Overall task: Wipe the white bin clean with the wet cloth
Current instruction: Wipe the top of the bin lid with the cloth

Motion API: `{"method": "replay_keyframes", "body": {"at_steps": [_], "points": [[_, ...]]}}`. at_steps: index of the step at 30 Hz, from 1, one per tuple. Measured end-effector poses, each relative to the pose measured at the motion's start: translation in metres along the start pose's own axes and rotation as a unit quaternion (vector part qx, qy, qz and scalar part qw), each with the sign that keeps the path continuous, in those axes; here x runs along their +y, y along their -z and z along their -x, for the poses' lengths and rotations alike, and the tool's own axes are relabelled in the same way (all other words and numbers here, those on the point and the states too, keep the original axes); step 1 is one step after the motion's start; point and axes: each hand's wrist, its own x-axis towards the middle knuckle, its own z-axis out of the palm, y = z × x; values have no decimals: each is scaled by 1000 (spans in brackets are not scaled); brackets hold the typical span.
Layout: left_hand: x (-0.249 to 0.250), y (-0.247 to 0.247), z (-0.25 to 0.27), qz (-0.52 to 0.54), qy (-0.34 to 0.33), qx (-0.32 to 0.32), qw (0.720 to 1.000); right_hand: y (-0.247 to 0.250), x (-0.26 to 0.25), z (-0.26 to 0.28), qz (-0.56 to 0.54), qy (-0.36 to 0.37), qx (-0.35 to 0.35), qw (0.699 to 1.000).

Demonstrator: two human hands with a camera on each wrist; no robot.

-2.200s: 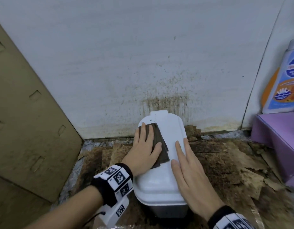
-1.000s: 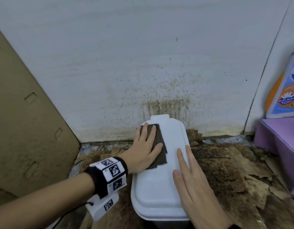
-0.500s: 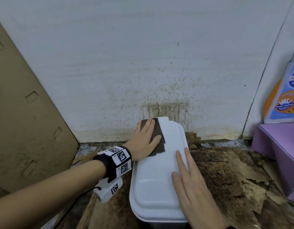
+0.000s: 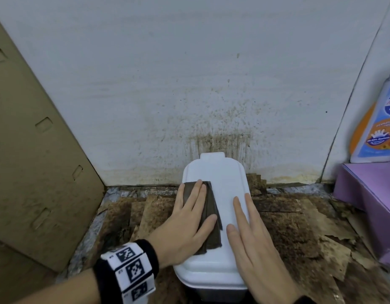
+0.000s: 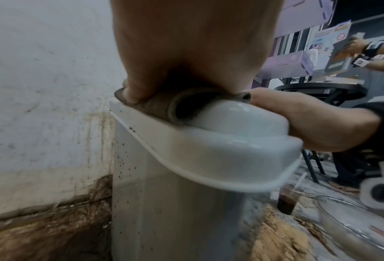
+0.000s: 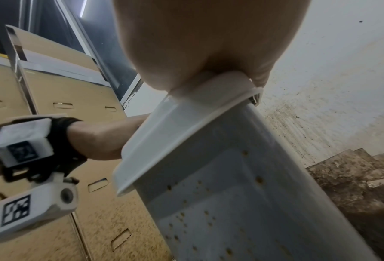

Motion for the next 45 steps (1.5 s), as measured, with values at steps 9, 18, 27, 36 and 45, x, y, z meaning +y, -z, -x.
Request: {"method": "replay_keyframes", "body": {"at_steps": [9, 18, 27, 36, 45], "points": [[-23, 21, -50, 53, 55, -26, 997, 3, -5, -4, -16, -38, -16, 999], [-32, 40, -99, -20, 39, -4, 999, 4, -6, -5, -23, -49, -21, 998], [-30, 11, -86, -49, 57, 34, 997, 5, -4, -2, -26, -32, -21, 999], [-1, -11, -29, -109, 41, 36, 993, 2, -3, -1, -18, -23, -9, 1000], [-14, 17, -79, -77, 49, -1, 996, 4, -4, -2, -23, -38, -20, 999]]}}
